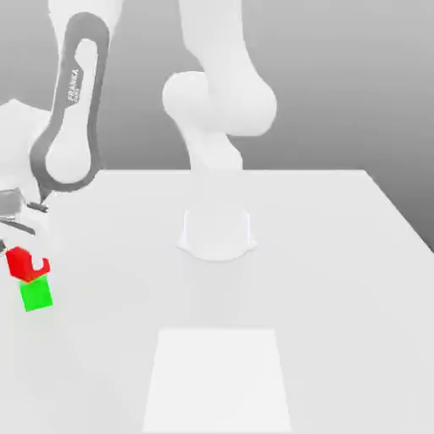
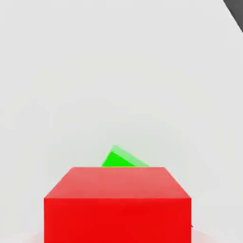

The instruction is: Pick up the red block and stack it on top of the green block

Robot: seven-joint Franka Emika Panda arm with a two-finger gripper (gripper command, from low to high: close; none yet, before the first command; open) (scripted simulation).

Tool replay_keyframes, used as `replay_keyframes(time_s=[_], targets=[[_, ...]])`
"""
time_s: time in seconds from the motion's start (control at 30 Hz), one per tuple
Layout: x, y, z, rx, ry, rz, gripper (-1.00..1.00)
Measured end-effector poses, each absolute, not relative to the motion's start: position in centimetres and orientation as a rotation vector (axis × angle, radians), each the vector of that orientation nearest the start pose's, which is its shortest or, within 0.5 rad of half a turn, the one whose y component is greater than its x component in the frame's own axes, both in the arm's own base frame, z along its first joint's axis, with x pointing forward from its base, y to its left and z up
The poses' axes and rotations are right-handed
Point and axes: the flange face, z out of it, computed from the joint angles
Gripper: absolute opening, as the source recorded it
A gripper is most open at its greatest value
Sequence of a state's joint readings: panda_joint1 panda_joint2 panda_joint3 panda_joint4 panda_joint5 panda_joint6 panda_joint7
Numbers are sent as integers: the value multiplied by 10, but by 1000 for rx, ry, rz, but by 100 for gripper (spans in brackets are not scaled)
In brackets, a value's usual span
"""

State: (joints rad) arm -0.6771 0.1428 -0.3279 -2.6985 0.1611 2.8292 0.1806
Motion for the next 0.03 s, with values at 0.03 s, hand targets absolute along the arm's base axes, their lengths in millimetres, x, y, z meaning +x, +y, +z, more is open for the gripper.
replay_keyframes(time_s=[0.03], targets=[[206,-350,187,-2464,1944,-1,100]])
